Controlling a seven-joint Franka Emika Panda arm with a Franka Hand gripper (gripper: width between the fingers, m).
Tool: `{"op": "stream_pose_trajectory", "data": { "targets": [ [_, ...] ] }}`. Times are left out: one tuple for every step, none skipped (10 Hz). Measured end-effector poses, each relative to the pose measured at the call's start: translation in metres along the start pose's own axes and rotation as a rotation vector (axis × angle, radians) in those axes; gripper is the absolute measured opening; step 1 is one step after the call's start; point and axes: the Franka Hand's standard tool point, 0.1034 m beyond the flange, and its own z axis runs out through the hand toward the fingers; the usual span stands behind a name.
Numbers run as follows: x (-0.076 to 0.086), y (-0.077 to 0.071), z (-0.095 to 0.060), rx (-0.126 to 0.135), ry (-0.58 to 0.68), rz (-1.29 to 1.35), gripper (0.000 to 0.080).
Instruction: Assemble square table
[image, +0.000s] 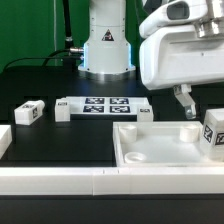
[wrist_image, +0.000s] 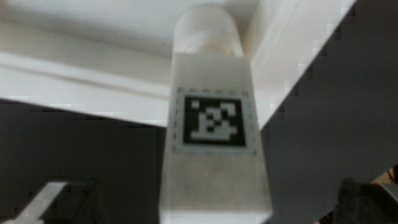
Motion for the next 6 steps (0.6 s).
{"op": "stream_pose_trajectory", "data": {
  "targets": [
    [0.0011,-0.0007,-0.0001,0.003,-0.011,-0.001,0.0649],
    [0.0002,-0.0017,0.0007,0.008,-0.028,-0.002,0.0649],
    [0.0002,-0.0015,0.0009,0.007,-0.027,-0.001,0.0649],
    [-0.0056,-0.0050,0.0038,0.019,-0.078,0.020,0.0649],
    [-0.0080,-0.0086,0.0062,0.029,-0.155,0.047,0.0649],
    [-0.0065,-0.0060,0.0064,0.029,-0.192,0.062,0.0649]
  ]
}}
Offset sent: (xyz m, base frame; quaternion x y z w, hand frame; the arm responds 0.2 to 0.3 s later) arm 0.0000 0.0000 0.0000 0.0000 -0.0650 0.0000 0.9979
